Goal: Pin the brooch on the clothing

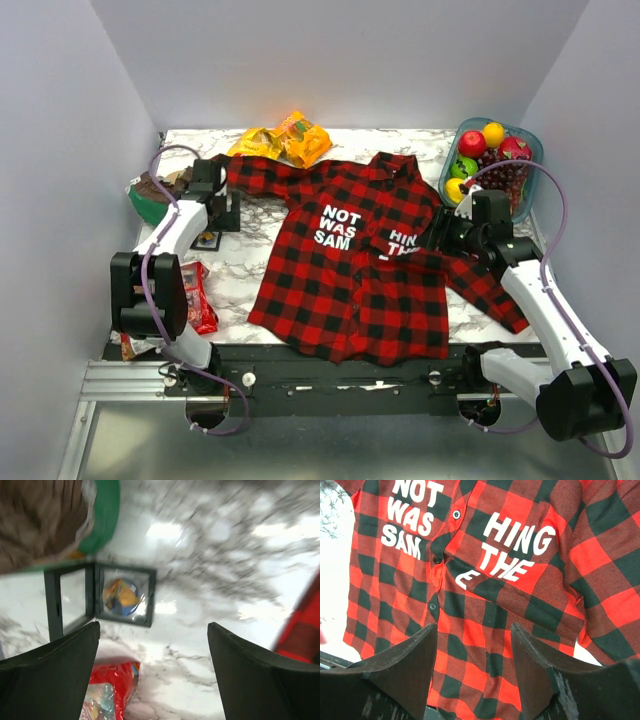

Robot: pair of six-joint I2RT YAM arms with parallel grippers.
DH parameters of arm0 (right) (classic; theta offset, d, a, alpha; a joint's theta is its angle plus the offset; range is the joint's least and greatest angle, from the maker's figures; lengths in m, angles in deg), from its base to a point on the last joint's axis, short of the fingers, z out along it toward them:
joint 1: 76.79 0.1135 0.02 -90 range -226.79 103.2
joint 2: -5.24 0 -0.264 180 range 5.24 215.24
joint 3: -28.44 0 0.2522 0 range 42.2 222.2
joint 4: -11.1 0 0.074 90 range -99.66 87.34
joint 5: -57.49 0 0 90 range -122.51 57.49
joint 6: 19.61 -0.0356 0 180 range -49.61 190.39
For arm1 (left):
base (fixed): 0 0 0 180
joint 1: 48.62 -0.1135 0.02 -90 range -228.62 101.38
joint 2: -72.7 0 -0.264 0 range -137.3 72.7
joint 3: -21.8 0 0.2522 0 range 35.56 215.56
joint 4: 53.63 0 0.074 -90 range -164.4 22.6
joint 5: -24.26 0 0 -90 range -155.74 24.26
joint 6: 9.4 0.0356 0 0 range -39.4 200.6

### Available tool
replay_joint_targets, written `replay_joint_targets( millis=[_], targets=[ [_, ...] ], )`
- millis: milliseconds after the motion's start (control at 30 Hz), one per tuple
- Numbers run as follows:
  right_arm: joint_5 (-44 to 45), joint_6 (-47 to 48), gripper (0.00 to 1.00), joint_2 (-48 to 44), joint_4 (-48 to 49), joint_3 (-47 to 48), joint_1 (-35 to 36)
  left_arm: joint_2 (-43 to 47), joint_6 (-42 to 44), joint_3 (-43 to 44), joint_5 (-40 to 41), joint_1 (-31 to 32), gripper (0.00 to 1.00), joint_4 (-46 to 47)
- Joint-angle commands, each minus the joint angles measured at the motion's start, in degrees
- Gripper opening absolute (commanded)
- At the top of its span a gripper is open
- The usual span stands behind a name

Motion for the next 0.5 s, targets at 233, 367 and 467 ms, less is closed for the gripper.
replay_joint_targets(
  millis=[233, 367, 467],
  targets=[
    [-2.0, 0.7, 0.68, -2.3, -1.7, -0.7, 0.2, -2.0, -0.7, -5.3, -3.9, -3.4, 0.93, 6.8],
    [-1.5, 0.5, 0.68, -3.2, -2.1, -1.1, 0.2, -4.8, 0.8, -2.9, -3.7, -4.2, 0.91, 6.6],
    [-1.3, 0.5, 0.68, -3.6, -2.3, -1.8, 0.1, -6.7, 2.6, -0.9, -3.3, -5.8, 0.91, 6.4]
  ],
)
